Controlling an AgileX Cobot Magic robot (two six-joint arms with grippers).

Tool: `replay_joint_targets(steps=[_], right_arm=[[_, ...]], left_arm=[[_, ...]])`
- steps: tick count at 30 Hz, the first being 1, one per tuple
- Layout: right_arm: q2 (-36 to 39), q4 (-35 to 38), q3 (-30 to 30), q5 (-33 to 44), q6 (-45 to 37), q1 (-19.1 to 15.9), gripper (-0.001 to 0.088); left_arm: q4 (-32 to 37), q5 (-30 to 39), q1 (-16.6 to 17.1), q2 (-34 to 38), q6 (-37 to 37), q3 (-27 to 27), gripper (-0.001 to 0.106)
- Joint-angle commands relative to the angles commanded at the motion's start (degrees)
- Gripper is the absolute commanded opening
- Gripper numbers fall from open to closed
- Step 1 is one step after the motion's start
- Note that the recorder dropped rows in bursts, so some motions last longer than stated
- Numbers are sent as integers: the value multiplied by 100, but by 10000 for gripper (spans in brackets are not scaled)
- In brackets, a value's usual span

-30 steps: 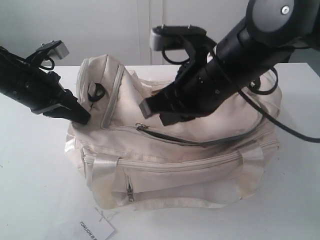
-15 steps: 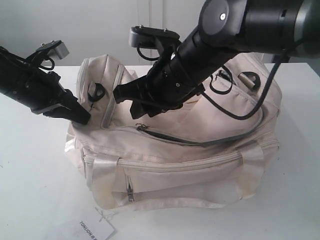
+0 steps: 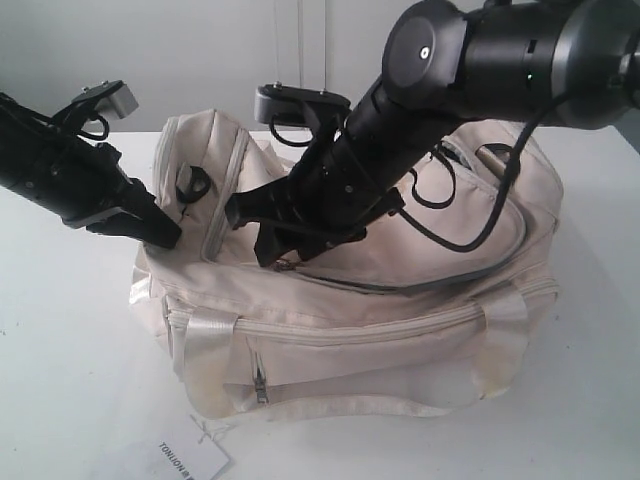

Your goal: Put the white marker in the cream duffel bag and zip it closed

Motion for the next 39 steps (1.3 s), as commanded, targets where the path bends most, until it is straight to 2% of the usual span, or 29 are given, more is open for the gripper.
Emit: replay_joint_targets(steps=[1, 3, 6, 10, 17, 24, 27, 33, 36, 39], right_arm=[[13, -7, 0, 43, 25, 0, 413], [13, -62, 0, 70, 36, 0, 294], [13, -182, 0, 104, 36, 0, 1], [-132, -268, 0, 59, 45, 0, 0], [-820, -592, 0, -263, 84, 0, 0], [-723, -542, 72, -175, 219, 0, 1], [-557, -563, 72, -48, 448, -12, 69], [-361, -563, 72, -77, 963, -36, 434], [-399, -563, 61, -291, 1172, -119, 519], [-503, -544, 3, -19, 1412, -273, 528]], left_arm=[[0, 0, 0, 0, 0, 0, 0], [-16, 0, 0, 0, 0, 0, 0], [-16, 0, 0, 0, 0, 0, 0], [-16, 0, 0, 0, 0, 0, 0], [-16, 0, 0, 0, 0, 0, 0], [-260, 45, 0, 0, 0, 0, 0], [-789, 26, 0, 0, 0, 0, 0], [-1741, 167, 0, 0, 250, 0, 0], [-2091, 167, 0, 0, 407, 0, 0], [-2478, 383, 0, 0, 600, -11, 0]])
